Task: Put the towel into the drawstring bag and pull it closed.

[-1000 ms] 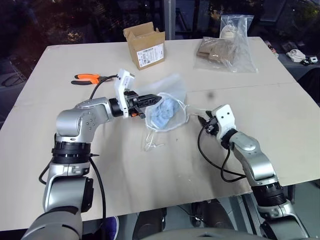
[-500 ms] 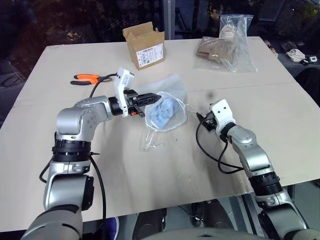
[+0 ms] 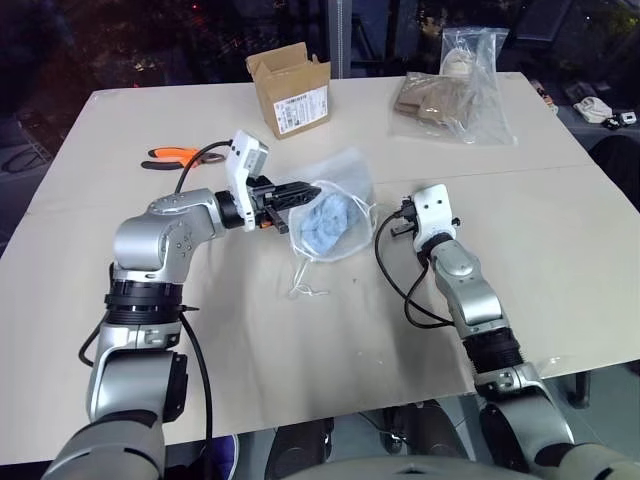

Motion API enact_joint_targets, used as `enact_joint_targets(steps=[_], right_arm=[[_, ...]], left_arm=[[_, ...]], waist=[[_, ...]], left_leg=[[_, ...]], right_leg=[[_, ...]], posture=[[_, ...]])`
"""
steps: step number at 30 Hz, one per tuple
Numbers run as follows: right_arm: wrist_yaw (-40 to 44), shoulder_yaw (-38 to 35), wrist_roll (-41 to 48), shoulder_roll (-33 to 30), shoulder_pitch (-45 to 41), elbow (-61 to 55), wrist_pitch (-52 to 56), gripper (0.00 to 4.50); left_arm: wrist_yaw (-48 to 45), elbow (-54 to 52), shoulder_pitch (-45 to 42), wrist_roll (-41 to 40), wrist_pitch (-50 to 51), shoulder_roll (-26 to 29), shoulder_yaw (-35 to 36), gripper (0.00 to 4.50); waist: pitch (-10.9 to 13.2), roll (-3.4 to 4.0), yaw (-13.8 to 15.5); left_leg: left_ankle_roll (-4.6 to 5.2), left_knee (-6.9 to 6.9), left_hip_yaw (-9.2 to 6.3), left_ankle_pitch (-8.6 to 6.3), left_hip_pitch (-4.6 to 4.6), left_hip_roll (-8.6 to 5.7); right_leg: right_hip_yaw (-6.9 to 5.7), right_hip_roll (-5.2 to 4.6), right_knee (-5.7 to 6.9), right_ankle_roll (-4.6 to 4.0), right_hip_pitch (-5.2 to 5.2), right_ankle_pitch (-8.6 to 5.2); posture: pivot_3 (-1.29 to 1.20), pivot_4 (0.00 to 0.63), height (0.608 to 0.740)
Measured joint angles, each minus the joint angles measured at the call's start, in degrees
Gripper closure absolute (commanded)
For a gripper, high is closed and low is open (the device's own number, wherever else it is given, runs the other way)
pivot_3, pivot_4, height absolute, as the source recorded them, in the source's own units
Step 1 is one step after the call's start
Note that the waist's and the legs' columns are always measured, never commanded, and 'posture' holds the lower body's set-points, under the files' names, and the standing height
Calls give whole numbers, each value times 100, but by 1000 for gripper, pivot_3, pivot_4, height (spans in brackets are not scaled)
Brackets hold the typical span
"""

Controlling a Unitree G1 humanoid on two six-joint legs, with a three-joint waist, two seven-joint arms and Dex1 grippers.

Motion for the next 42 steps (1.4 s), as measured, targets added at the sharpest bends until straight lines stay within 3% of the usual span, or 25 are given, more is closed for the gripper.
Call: enact_joint_targets(steps=[2,5,7,10,12,18,24,27,28,29,30,31,33,39,42], right_arm=[[3,-69,76,-8,141,-433,258,4500],[20,-153,169,-16,329,-906,570,4500],[40,-286,299,-4,426,-1141,877,4500],[34,-308,359,69,439,-1215,1072,4500],[35,-287,383,122,420,-1219,1174,4500],[52,-145,429,121,418,-1410,1315,4500],[31,-219,465,36,453,-1528,1432,4500],[-14,-237,465,29,461,-1608,1437,4500],[-19,-235,466,46,461,-1627,1436,4500],[-22,-234,466,48,461,-1634,1436,4500],[-32,-245,464,41,462,-1646,1434,4500],[-50,-262,461,34,461,-1660,1425,4500],[-105,-287,445,-3,456,-1759,1391,4500],[34,-485,392,-625,-2,-2429,1386,4500],[521,-637,553,-1487,-1125,-2936,1598,4500]], left_arm=[[-6,-103,96,-153,155,232,284,2010],[-424,-618,957,-642,670,1057,822,2010],[-894,-1287,2559,-919,948,1647,1294,2010],[-976,-1749,3671,-722,597,1604,1215,2010],[-687,-1898,3805,-429,155,1245,1019,2010],[656,-2190,3639,438,-837,82,394,2010],[1675,-2070,3457,1477,-1525,-418,-252,2010],[2059,-1758,3230,1946,-1963,-643,-511,2848],[2170,-1614,3151,2035,-2078,-757,-519,3378],[2242,-1527,3115,2073,-2157,-821,-518,3490],[2369,-1403,3075,2104,-2280,-929,-481,4104],[2542,-1267,3029,2164,-2422,-1063,-437,4434],[3074,-934,2883,2353,-2778,-1247,-223,4434],[3805,-477,2057,2716,-3907,-835,587,4434],[3981,333,369,2833,-4400,-155,872,4434]], waist=[[0,0,-42],[-2,2,-182],[-1,6,-243],[-2,4,-143],[-2,4,4],[-9,-4,49],[-13,-7,7],[-19,3,16],[-20,5,15],[-20,4,13],[-21,5,14],[-21,6,18],[-22,2,13],[-12,1,18],[-1,-3,51]], left_leg=[[0,-1,2,0,4,4],[-2,-20,5,-1,28,7],[-3,-43,4,-3,52,0],[-1,-49,5,-4,65,-2],[22,-46,-2,-17,68,-4],[29,-13,9,-16,83,-5],[29,-30,15,-16,85,2],[29,-34,13,-16,87,2],[30,-34,14,-17,87,2],[30,-34,15,-17,87,2],[31,-32,18,-17,90,1],[32,-28,18,-17,90,0],[33,-19,18,-17,85,1],[32,-21,15,-17,71,2],[31,-3,-11,-16,14,-3]], right_leg=[[5,5,5,0,-3,0],[29,10,10,0,-5,0],[57,4,8,-1,0,-2],[59,-1,5,-5,8,-4],[50,-3,4,-28,16,-15],[61,-5,3,-46,44,-1],[65,15,5,-25,35,12],[64,19,6,-25,35,12],[60,20,6,-24,35,12],[58,20,5,-24,35,12],[56,19,6,-23,36,12],[55,18,5,-23,37,12],[54,19,5,-20,36,13],[45,20,7,-20,22,15],[9,27,0,-18,-9,18]], posture=[[0,150,740],[0,150,740],[0,150,740],[0,150,740],[0,150,740],[0,150,740],[0,150,740],[0,150,740],[0,150,740],[0,150,740],[0,150,740],[0,150,740],[0,150,740],[0,150,740],[0,150,740]])
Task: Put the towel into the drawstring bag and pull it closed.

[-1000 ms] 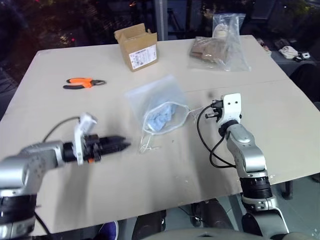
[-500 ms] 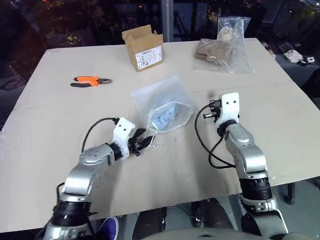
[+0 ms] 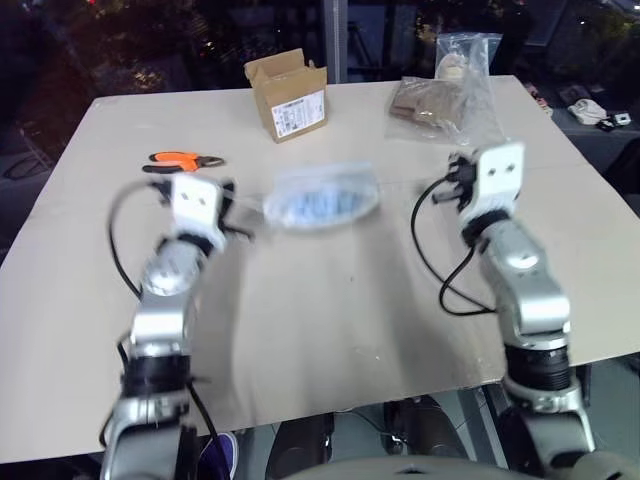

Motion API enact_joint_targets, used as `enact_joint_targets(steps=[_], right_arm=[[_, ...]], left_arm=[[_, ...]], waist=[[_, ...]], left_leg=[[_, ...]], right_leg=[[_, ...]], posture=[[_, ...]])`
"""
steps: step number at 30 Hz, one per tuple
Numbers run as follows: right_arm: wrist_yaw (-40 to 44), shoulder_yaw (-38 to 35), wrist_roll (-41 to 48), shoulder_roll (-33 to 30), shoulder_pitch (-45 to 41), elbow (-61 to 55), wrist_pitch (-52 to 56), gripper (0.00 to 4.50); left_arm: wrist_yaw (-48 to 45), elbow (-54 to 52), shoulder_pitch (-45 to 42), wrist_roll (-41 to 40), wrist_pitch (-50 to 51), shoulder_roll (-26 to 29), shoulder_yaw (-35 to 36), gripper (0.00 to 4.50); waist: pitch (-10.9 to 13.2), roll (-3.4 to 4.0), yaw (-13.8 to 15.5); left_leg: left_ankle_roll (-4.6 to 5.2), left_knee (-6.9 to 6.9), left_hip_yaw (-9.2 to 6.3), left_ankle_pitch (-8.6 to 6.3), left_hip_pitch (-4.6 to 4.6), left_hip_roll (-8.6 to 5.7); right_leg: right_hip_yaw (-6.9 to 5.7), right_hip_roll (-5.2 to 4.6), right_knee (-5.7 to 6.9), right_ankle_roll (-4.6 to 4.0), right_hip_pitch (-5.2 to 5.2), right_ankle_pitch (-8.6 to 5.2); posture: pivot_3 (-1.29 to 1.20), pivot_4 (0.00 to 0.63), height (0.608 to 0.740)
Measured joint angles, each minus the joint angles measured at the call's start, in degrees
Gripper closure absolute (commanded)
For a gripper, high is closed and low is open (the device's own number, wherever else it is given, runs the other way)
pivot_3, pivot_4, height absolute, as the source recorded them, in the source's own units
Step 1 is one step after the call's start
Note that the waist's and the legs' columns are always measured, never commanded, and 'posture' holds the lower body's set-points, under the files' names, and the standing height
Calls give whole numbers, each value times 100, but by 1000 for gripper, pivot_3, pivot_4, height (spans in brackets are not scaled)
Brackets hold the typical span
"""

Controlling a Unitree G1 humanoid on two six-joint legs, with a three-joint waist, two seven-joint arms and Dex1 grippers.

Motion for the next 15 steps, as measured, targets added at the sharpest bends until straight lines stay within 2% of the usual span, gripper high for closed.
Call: enact_joint_targets(steps=[1,3,4,8,12,15], right_arm=[[96,-115,37,-174,-359,-198,29,4500],[202,-158,0,-534,-564,-357,-7,4500],[340,-184,-102,-940,-573,-191,-126,4500],[308,-458,-164,-1120,-609,412,-265,4500],[287,-435,-555,-1499,-230,612,-479,4500],[234,-452,-451,-1281,-818,442,-383,4500]], left_arm=[[22,156,-522,19,-132,190,82,4434],[22,393,-1024,66,-338,350,105,4434],[-16,890,-1467,158,-471,433,35,4434],[-115,1732,-1803,282,-727,298,-211,4434],[-185,2216,-1881,270,-500,165,-302,4434],[-382,2216,-2004,235,-517,141,-384,4434]], waist=[[-13,-3,-4],[-50,6,-2],[-63,9,7],[-57,7,-11],[-41,1,-13],[-24,8,-84]], left_leg=[[-1,-1,-6,0,-4,-1],[-5,-6,1,-1,12,-7],[-3,-10,29,-4,23,-14],[3,-3,49,-7,-34,-14],[3,-5,73,-7,-42,-13],[-2,-8,72,-4,-45,-13]], right_leg=[[-4,0,-11,4,1,3],[-3,-14,-12,21,20,-7],[2,-31,-14,45,33,-23],[5,-35,-14,54,-12,-16],[8,-36,-17,56,-23,-17],[39,-28,8,55,-63,-15]], posture=[[0,150,740],[0,150,740],[0,150,740],[0,150,740],[0,150,740],[0,150,740]])
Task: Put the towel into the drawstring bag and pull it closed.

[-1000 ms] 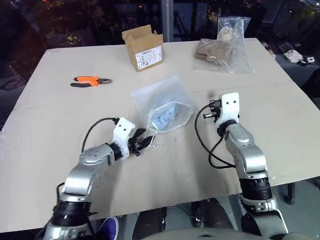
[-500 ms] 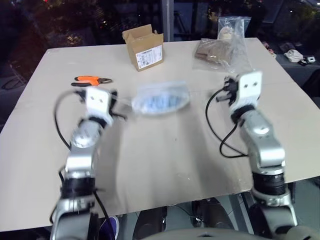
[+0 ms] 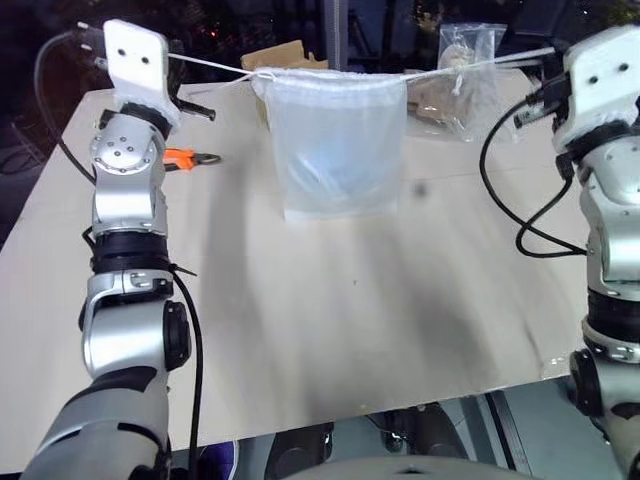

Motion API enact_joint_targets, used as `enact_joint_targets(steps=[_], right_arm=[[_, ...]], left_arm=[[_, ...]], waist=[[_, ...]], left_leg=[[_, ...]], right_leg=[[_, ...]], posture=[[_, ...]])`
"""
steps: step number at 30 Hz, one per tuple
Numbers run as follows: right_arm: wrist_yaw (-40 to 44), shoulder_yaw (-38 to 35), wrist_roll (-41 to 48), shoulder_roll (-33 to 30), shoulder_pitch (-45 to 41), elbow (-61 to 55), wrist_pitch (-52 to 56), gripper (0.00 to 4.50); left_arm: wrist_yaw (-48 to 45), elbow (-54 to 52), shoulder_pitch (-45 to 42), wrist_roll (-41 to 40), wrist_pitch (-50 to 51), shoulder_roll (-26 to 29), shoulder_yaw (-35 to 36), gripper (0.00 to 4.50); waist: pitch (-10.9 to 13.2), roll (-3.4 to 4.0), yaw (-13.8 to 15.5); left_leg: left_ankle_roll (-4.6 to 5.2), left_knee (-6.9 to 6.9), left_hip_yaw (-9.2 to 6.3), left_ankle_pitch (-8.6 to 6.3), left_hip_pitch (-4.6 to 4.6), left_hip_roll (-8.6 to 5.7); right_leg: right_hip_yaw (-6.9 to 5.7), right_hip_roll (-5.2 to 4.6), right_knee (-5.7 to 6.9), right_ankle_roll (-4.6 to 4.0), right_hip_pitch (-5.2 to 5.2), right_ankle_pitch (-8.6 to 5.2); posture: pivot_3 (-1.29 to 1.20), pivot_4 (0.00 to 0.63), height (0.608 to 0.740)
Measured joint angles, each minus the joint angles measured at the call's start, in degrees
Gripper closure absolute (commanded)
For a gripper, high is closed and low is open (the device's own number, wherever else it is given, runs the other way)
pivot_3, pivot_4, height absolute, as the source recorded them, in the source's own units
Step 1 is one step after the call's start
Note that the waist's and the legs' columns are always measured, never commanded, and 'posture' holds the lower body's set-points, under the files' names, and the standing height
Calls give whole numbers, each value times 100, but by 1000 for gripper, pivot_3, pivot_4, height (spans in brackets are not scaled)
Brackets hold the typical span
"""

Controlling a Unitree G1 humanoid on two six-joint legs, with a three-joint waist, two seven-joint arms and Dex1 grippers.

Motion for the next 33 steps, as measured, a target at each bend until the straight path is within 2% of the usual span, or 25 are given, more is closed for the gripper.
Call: enact_joint_targets(steps=[3,6,8,11,17,22,26,28,29,31,33], right_arm=[[27,-40,-154,-262,506,-338,-238,4500],[-17,-242,-49,-127,844,-14,-3,4500],[-155,-639,-44,-291,909,228,-27,4500],[-343,-1298,-37,-644,1125,879,-290,4500],[-333,-1271,95,-1057,1437,2597,-1497,4500],[-324,-841,52,-1446,740,3760,-2407,4500],[-194,-608,-3,-1695,-526,4841,-2987,4500],[26,-697,174,-1812,-722,4787,-3109,4500],[245,-848,413,-1833,-554,4470,-3046,4500],[695,-1025,898,-1821,64,3706,-2759,4500],[1223,-1119,1493,-1747,1085,2607,-2120,4500]], left_arm=[[-56,7,126,69,-35,13,-120,4434],[1,241,151,130,-57,128,-116,4434],[158,569,99,120,-46,237,-46,4434],[527,1204,96,-80,-22,359,342,4434],[890,2279,28,-484,-44,388,618,4434],[905,2886,-547,-699,-108,387,674,4434],[600,3348,-1475,-882,-337,473,837,4434],[197,3338,-1764,-976,-473,657,932,4434],[-198,3233,-1783,-1157,-434,714,1066,4434],[-971,2926,-1526,-1493,-247,755,1232,4434],[-1717,2292,-812,-1809,285,648,1230,4434]], waist=[[-18,-26,40],[6,-6,46],[6,-6,51],[0,-15,60],[2,-12,42],[6,-14,22],[11,-16,23],[8,-17,28],[3,-11,31],[-7,1,38],[-12,11,50]], left_leg=[[0,-5,14,-1,25,16],[3,5,39,1,13,12],[5,14,43,0,15,10],[7,15,46,-1,22,11],[6,11,48,-1,26,9],[6,12,54,0,26,6],[5,7,56,0,19,5],[2,0,61,0,21,8],[1,-8,65,0,22,11],[0,-8,65,0,24,17],[0,-3,60,0,18,21]], right_leg=[[-42,12,-21,-4,45,-4],[-18,-4,-13,-2,31,-2],[-15,-7,-14,-1,36,-1],[-18,-10,-18,0,46,-1],[-19,-7,-13,0,44,-1],[-16,-5,-16,1,43,-1],[-16,-2,-20,1,35,-1],[-20,-2,-22,2,37,-2],[-21,-2,-22,5,39,-4],[-31,-3,-18,16,51,-12],[-35,-11,-16,25,52,-17]], posture=[[0,150,740],[0,150,740],[0,150,740],[0,150,740],[0,150,740],[0,150,740],[0,150,740],[0,150,740],[0,150,740],[0,150,740],[0,150,740]])
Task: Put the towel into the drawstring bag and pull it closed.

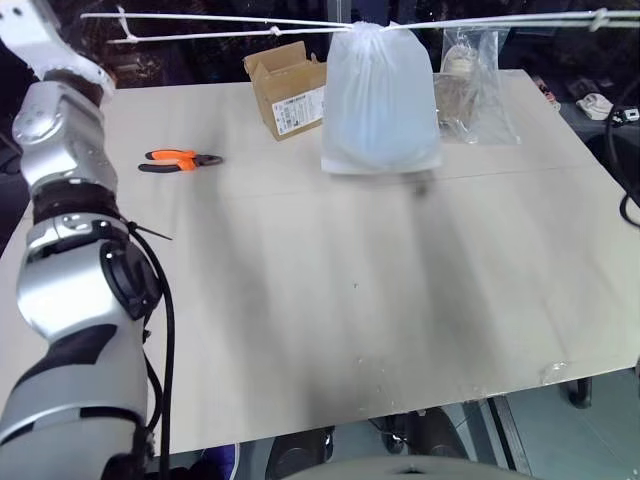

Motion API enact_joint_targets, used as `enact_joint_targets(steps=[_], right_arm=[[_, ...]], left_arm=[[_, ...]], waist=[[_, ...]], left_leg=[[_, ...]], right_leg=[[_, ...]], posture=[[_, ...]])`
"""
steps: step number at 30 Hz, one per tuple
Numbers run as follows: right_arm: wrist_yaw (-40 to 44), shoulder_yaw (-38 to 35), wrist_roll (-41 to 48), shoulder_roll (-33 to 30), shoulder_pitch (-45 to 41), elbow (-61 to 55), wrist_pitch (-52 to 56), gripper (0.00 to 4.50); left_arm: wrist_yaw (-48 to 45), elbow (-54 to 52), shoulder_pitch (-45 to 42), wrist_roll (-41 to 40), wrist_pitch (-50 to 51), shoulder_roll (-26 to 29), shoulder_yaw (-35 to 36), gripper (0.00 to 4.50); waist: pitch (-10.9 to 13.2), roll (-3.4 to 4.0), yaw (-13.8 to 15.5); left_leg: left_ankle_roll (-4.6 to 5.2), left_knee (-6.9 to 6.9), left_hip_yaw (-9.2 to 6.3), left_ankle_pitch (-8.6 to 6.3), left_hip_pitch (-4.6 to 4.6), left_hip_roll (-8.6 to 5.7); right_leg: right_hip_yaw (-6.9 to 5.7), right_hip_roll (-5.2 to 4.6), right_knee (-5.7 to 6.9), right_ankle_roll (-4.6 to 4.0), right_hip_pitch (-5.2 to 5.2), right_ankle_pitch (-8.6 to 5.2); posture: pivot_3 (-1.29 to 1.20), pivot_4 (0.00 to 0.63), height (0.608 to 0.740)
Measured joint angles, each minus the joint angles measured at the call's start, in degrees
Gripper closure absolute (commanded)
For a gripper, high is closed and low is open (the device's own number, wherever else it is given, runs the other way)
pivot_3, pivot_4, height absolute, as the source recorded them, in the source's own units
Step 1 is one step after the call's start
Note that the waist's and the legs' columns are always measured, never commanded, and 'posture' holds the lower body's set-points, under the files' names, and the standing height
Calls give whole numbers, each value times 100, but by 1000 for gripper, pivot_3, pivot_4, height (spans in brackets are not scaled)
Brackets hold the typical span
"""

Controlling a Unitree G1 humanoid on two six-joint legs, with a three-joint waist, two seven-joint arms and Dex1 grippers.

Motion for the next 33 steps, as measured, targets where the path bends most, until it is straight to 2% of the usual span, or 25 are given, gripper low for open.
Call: enact_joint_targets(steps=[1,4,6,8,10,11,12,13,14,16,18,20,21,25,26,28,31,33], right_arm=[[327,27,353,44,810,-817,383,4500],[759,600,787,347,2160,-2068,1145,4500],[773,682,814,397,2271,-2188,1222,4500],[777,1030,723,497,2491,-2478,1329,4500],[702,1689,355,857,2514,-2381,1365,4500],[697,1801,301,937,2492,-2305,1387,3884],[715,1916,225,945,2441,-2199,1389,3580],[761,1926,191,937,2427,-2155,1402,3043],[808,1911,192,901,2430,-2162,1428,2639],[994,1763,321,739,2577,-2256,1547,1740],[1272,1454,542,469,3060,-2493,1707,718],[1476,1188,727,368,3473,-2578,1839,212],[1753,978,997,302,4001,-2922,1938,212],[1990,363,1453,289,5062,-3735,2090,212],[1963,315,1467,320,5044,-3765,2090,212],[1751,232,1469,452,4882,-3847,2099,212],[1523,228,1424,549,4541,-4001,2060,212],[1377,217,1325,683,4547,-3958,2028,212]], left_arm=[[-360,-684,708,-206,470,-157,-34,4434],[-775,-1935,2334,-437,1371,-828,-477,4434],[-802,-2073,2493,-439,1405,-963,-579,4434],[-746,-2641,2912,-368,1494,-1285,-910,4434],[-766,-3199,3149,-207,1601,-1689,-1404,4434],[-801,-3280,3153,-215,1667,-1758,-1489,3911],[-906,-3370,3167,-214,1717,-1760,-1587,3641],[-1020,-3512,3197,-217,1763,-1742,-1624,3079],[-1137,-3682,3237,-220,1820,-1674,-1658,2702],[-1356,-3998,3374,-223,1957,-1418,-1746,1800],[-1746,-4387,3793,-228,2195,-941,-1808,783],[-2006,-4480,4143,-216,2327,-631,-1808,239],[-2258,-4763,4449,-247,2397,-459,-1829,239],[-2592,-5251,5375,-378,2580,283,-1517,239],[-2574,-5285,5372,-384,2581,285,-1506,239],[-1965,-5337,4883,-611,2847,-171,-1234,239],[-1942,-5735,4950,-518,2680,138,-1223,239],[-2012,-5987,5401,-625,2681,156,-1076,239]], waist=[[-2,9,6],[10,5,0],[14,2,0],[16,-6,4],[13,-10,3],[13,-10,4],[13,-10,3],[13,-10,3],[13,-10,0],[12,-9,-6],[8,-7,-5],[8,-6,6],[10,-4,44],[10,-3,41],[12,-3,49],[20,-13,145],[2,-8,132],[-3,6,109]], left_leg=[[0,-6,-3,0,0,-2],[12,31,-17,-7,-4,-8],[16,33,-16,-7,-4,-8],[30,56,-26,-15,14,-7],[74,82,-36,-24,48,-2],[80,83,-37,-20,58,-2],[81,83,-33,-19,79,-2],[82,82,-32,-20,99,-1],[82,80,-32,-20,105,0],[81,68,-33,-21,106,2],[73,47,-32,-24,114,2],[69,32,-33,-25,104,2],[69,24,-33,-25,90,0],[68,9,-29,-29,103,3],[70,11,-29,-29,101,0],[81,34,-42,-20,102,-3],[59,43,-29,-32,123,1],[69,30,-5,-34,137,-3]], right_leg=[[1,-9,-1,1,2,0],[6,-22,7,3,-2,-1],[8,-21,2,2,-1,0],[6,-14,2,-1,28,13],[8,-3,0,-19,71,17],[10,-3,0,-24,82,22],[14,-3,0,-26,98,23],[16,-4,0,-27,118,23],[17,-4,-1,-33,123,26],[22,-4,-3,-46,123,34],[26,-3,-3,-17,121,38],[23,-3,-7,-13,105,33],[21,-4,-10,-12,91,32],[25,-15,-12,-31,92,7],[22,-19,-15,-31,92,3],[4,-39,-11,-17,100,-4],[-2,-62,-14,-17,115,-4],[-4,-92,-14,-18,123,-4]], posture=[[0,150,740],[0,150,740],[0,150,740],[0,150,740],[0,150,740],[0,150,740],[0,150,740],[0,150,740],[0,150,740],[0,150,740],[0,150,740],[0,150,740],[0,150,740],[0,150,740],[0,150,740],[0,150,740],[0,150,740],[0,150,740]])
